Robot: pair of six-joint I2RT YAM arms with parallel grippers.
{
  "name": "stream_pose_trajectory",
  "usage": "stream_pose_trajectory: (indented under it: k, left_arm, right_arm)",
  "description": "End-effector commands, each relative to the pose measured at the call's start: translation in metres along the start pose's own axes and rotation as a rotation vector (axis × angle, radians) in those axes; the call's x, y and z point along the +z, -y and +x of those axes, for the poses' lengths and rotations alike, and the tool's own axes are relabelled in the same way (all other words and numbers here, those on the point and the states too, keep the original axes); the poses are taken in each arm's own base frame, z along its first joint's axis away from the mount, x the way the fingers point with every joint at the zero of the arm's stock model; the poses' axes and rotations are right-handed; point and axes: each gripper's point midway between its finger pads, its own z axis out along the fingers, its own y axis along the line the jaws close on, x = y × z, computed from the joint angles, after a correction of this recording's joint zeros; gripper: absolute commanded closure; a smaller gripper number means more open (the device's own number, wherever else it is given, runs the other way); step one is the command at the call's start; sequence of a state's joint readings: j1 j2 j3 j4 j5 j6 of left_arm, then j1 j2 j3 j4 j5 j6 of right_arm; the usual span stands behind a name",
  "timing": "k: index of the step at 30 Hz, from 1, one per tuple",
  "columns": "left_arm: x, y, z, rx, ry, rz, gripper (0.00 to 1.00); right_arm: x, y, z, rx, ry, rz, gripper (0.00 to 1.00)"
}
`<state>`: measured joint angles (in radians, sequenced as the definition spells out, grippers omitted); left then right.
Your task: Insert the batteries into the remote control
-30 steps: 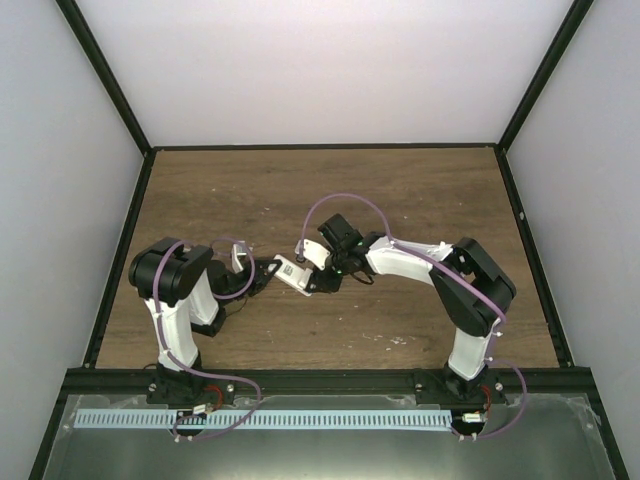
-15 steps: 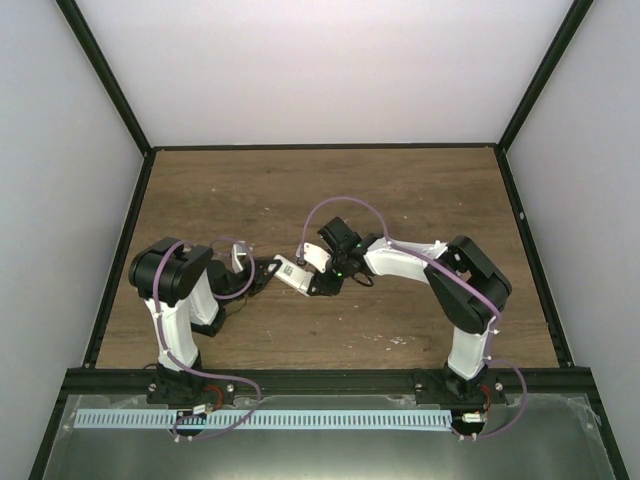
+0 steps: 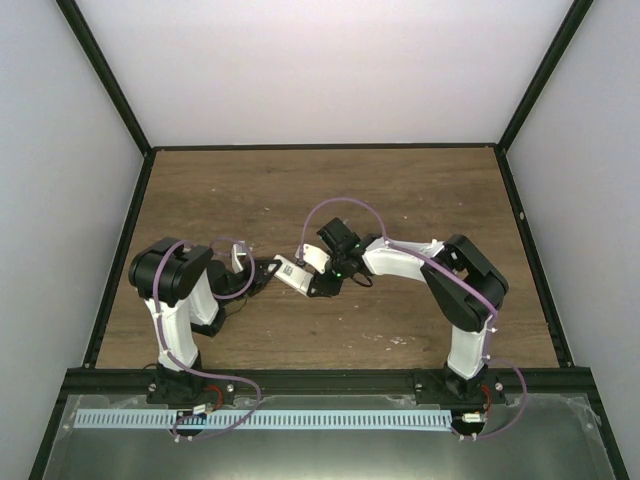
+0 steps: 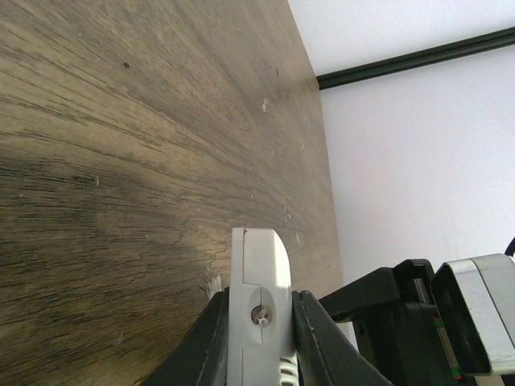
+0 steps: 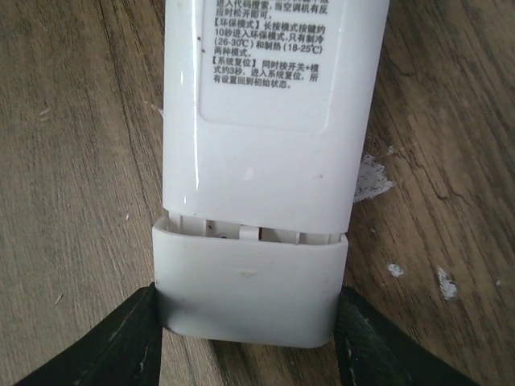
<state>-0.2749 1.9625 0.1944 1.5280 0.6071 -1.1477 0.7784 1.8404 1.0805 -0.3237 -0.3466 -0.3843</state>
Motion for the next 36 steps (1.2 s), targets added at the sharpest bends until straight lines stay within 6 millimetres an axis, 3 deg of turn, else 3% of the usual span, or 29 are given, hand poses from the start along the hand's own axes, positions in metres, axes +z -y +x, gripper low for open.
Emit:
stream_pose_trajectory:
  k: [1, 11, 24, 30, 36]
  left_arm:
    - [-0.002, 0.007, 0.001, 0.056, 0.009, 0.033, 1.00]
    - [-0.001, 0.007, 0.000, 0.055, 0.011, 0.033, 1.00]
    - [-0.002, 0.007, 0.000, 0.055, 0.011, 0.032, 1.00]
    - [-0.002, 0.007, 0.000, 0.055, 0.012, 0.032, 1.00]
    - [-0.002, 0.007, 0.000, 0.055, 0.013, 0.034, 1.00]
  right_arm:
    - [0.008, 0.000, -0.001, -0.007, -0.011, -0.011, 0.52]
    - [0.008, 0.004, -0.005, -0.006, -0.001, 0.008, 0.49]
    - [-0.003, 0.008, -0.021, -0.023, 0.052, 0.031, 0.38]
    - [-0.004, 0.010, -0.017, -0.017, 0.044, 0.038, 0.38]
    - [-0.008, 0.014, -0.013, -0.004, 0.047, 0.036, 0.44]
